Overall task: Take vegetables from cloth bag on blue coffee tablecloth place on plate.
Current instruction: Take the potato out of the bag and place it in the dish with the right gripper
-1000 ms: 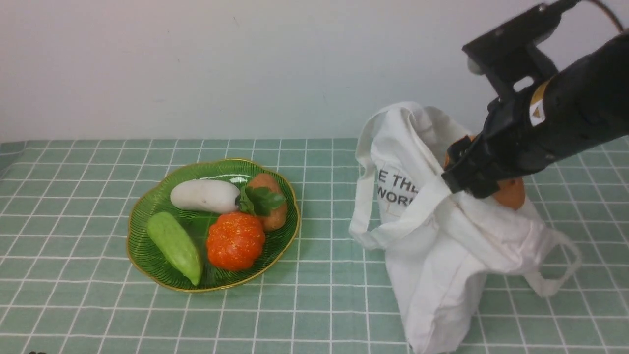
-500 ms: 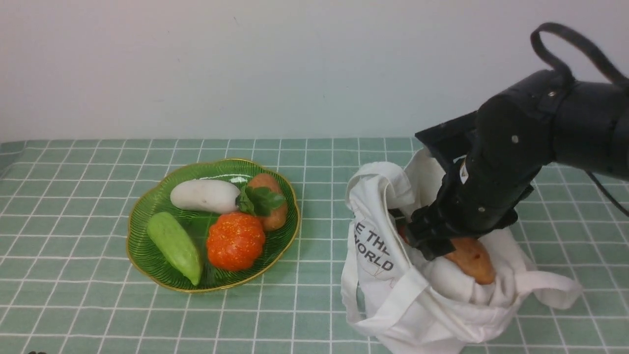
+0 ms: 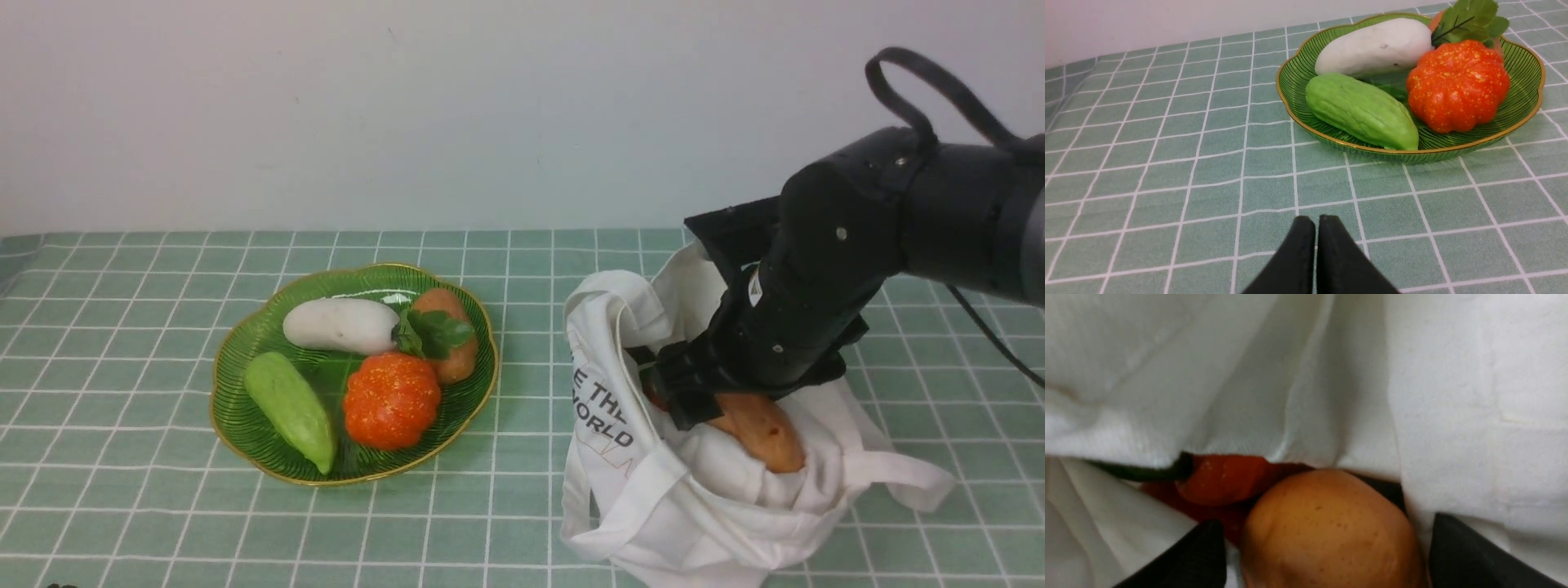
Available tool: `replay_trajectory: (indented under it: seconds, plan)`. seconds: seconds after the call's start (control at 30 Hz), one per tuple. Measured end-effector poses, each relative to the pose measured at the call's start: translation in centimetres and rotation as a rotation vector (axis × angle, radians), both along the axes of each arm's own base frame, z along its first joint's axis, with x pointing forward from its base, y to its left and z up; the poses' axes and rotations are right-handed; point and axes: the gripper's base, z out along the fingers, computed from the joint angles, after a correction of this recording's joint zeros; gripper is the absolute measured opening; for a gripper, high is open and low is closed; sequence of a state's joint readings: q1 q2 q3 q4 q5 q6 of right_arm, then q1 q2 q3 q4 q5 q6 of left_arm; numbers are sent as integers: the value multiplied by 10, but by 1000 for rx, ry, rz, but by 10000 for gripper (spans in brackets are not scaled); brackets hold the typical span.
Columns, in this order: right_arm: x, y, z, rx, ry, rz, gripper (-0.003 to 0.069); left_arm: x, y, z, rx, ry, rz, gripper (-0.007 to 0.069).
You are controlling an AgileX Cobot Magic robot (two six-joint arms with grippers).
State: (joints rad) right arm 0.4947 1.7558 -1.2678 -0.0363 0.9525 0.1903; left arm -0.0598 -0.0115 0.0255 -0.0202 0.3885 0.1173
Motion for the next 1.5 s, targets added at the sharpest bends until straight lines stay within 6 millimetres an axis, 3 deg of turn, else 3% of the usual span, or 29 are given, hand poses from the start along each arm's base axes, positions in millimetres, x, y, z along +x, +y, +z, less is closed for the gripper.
replay_trajectory:
  seconds: [0.2,0.37,0.83,1.0,1.1,1.2,1.5]
  plan:
    - [2,-4,10,27,-51,-40,589,0,0,0,0,0,0,-8]
    - [6,-13,7,19,-34,-85,554,0,0,0,0,0,0,-8]
    - [2,-10,5,29,9,6,543,0,0,0,0,0,0,-8]
    - [3,-9,-3,7,40,19,456,0,0,0,0,0,0,-8]
    - [3,-9,-5,-4,44,43,444,0,0,0,0,0,0,-8]
    - [0,-10,3,3,34,47,444,0,0,0,0,0,0,-8]
    - [-35,-29,91,110,-215,50,444,0,0,0,0,0,0,-8]
